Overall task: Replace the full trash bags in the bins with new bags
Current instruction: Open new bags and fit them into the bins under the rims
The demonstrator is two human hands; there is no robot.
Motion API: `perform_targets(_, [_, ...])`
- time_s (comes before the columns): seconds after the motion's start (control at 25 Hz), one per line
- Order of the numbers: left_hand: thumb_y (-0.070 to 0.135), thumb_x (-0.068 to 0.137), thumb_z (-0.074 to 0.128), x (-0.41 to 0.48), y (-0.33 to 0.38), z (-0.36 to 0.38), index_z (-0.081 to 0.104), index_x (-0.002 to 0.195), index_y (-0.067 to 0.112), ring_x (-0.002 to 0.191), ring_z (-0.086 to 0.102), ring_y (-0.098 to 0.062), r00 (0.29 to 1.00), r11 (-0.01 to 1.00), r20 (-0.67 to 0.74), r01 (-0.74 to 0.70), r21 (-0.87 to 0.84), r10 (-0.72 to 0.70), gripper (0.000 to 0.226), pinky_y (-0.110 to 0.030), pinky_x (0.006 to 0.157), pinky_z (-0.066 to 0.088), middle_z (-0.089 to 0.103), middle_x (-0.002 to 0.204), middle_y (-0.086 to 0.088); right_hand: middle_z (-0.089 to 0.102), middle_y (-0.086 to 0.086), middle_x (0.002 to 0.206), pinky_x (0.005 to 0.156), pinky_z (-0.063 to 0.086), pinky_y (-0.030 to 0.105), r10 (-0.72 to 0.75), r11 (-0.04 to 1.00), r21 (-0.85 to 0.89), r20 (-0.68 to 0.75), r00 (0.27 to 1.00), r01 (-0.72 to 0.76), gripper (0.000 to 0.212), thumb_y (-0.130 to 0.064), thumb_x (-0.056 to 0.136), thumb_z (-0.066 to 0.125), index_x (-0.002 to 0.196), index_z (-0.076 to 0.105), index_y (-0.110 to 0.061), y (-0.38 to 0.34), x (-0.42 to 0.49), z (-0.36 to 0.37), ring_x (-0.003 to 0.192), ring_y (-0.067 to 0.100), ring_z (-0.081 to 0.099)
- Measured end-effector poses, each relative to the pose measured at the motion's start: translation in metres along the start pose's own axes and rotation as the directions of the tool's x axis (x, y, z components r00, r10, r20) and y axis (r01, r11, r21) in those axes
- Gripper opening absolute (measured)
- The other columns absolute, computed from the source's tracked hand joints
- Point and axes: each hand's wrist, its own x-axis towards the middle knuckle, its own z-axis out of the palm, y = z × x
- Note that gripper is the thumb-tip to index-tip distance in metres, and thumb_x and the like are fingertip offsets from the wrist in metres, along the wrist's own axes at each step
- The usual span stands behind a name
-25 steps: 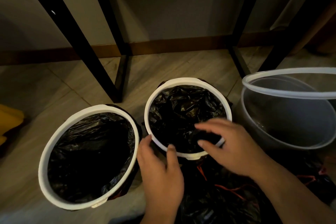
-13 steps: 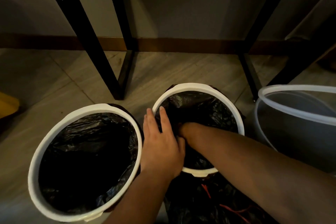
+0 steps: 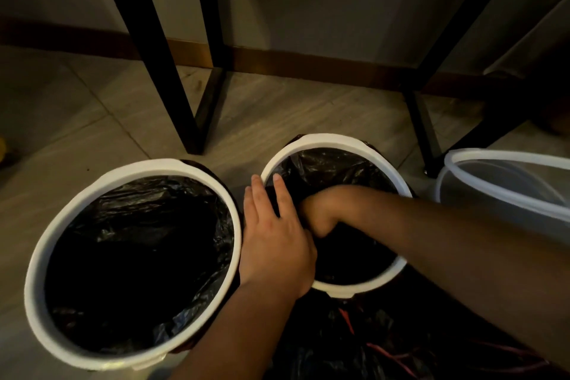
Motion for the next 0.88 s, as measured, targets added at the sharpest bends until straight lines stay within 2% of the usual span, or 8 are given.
perform_targets(0.08, [0.036,0.092,0.054,0.001,0.004,-0.003,0.004,0.162,-0.009,0.153,0.011,-0.056,1.000,1.000,-0.019,-0.008,0.024,0.009,0.097,-0.056,0.129,0.014,0.001,0.163,-0.037,0.062,0.021,0.139,0.107,0.042,0.036,-0.080,0.996,0.031,0.047,0.996,0.079,0.035,-0.020,0.109,0.048,0.135,0.063,-0.003,0.002,-0.008,0.019,0.123,0.034,0.058])
perform_targets(0.2, [0.040,0.097,0.049,0.000,0.003,0.001,-0.008,0.162,-0.005,0.152,-0.002,-0.046,1.000,1.000,0.009,0.020,-0.010,-0.020,0.097,-0.052,0.131,0.005,-0.006,0.166,-0.031,0.045,0.028,0.155,0.112,0.031,0.032,-0.006,0.999,0.044,0.256,0.967,-0.006,0.041,-0.010,0.114,0.032,0.148,0.047,0.009,0.002,-0.012,0.057,0.142,0.038,0.043])
perform_targets(0.36, [0.044,0.093,0.056,0.002,0.002,0.004,-0.008,0.162,-0.001,0.154,0.010,-0.043,0.998,0.992,-0.020,0.064,-0.104,-0.067,0.105,-0.049,0.130,0.016,-0.001,0.167,-0.026,0.032,0.022,0.166,0.113,0.023,0.031,-0.042,0.999,-0.011,0.253,0.966,0.046,0.045,-0.012,0.116,0.027,0.158,0.030,0.003,0.003,-0.002,0.077,0.150,0.035,0.033])
perform_targets(0.48, [0.039,0.091,0.064,0.001,-0.002,0.007,-0.002,0.165,0.000,0.157,0.011,-0.036,0.994,0.961,-0.066,0.063,-0.269,-0.083,0.106,-0.043,0.131,0.015,0.002,0.170,-0.021,0.042,0.023,0.158,0.110,0.032,0.037,-0.018,0.997,0.075,0.308,0.951,-0.005,0.042,-0.013,0.115,0.034,0.155,0.039,0.001,0.002,0.004,0.076,0.141,0.036,0.044])
perform_targets(0.6, [0.029,0.092,0.068,-0.006,-0.007,0.009,0.007,0.167,0.010,0.155,0.016,-0.022,0.978,0.834,-0.100,0.101,-0.543,-0.184,0.099,-0.026,0.125,0.016,0.011,0.171,-0.013,0.068,0.011,0.119,0.080,0.047,0.033,0.000,0.970,0.242,-0.013,1.000,0.003,0.022,-0.019,0.103,0.054,0.120,0.067,-0.012,0.009,-0.012,0.053,0.103,0.029,0.064])
perform_targets(0.68, [0.024,0.092,0.067,-0.008,-0.010,0.013,0.019,0.165,0.011,0.151,0.030,-0.022,0.965,0.707,-0.073,0.133,-0.695,-0.253,0.089,-0.030,0.126,0.023,0.029,0.166,-0.014,0.069,-0.001,0.099,0.069,0.050,0.031,0.052,0.933,0.357,-0.250,0.967,0.043,0.016,-0.030,0.092,0.065,0.107,0.068,-0.024,0.022,-0.017,0.042,0.088,0.022,0.067])
perform_targets(0.76, [0.018,0.091,0.064,-0.007,-0.012,0.018,0.030,0.160,0.012,0.146,0.044,-0.025,0.962,0.620,-0.057,0.127,-0.774,-0.268,0.077,-0.046,0.123,0.038,0.045,0.157,-0.012,0.066,-0.003,0.105,0.070,0.052,0.031,0.100,0.917,0.398,-0.176,0.979,-0.022,0.035,-0.038,0.089,0.070,0.122,0.066,-0.027,0.031,-0.012,0.037,0.090,0.020,0.066])
perform_targets(0.88, [0.013,0.093,0.060,-0.005,-0.013,0.019,0.027,0.162,0.017,0.147,0.043,-0.023,0.957,0.628,-0.049,0.149,-0.764,-0.287,0.076,-0.046,0.123,0.038,0.045,0.158,-0.008,0.063,0.006,0.111,0.088,0.058,0.041,0.181,0.921,0.336,0.078,0.980,-0.197,0.043,-0.040,0.091,0.070,0.127,0.063,-0.017,0.039,0.019,0.033,0.095,0.026,0.065])
